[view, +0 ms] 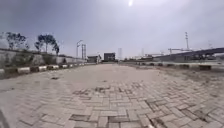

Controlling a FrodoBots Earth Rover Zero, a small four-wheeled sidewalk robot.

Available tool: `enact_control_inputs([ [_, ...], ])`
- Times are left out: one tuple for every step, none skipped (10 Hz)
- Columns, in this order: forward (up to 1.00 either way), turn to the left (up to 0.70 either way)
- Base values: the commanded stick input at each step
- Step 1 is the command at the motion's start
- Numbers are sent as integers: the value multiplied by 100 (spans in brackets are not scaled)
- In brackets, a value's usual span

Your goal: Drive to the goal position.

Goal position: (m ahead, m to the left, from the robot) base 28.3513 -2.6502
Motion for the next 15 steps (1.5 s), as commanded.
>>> enact_control_inputs([
  [100, 10],
  [100, 4],
  [100, 0],
  [100, 0],
  [100, 0],
  [100, 0],
  [100, 0],
  [100, 0],
  [100, 0],
  [100, 0],
  [100, 0],
  [100, -11],
  [100, -1],
  [100, 0],
  [100, 0],
])
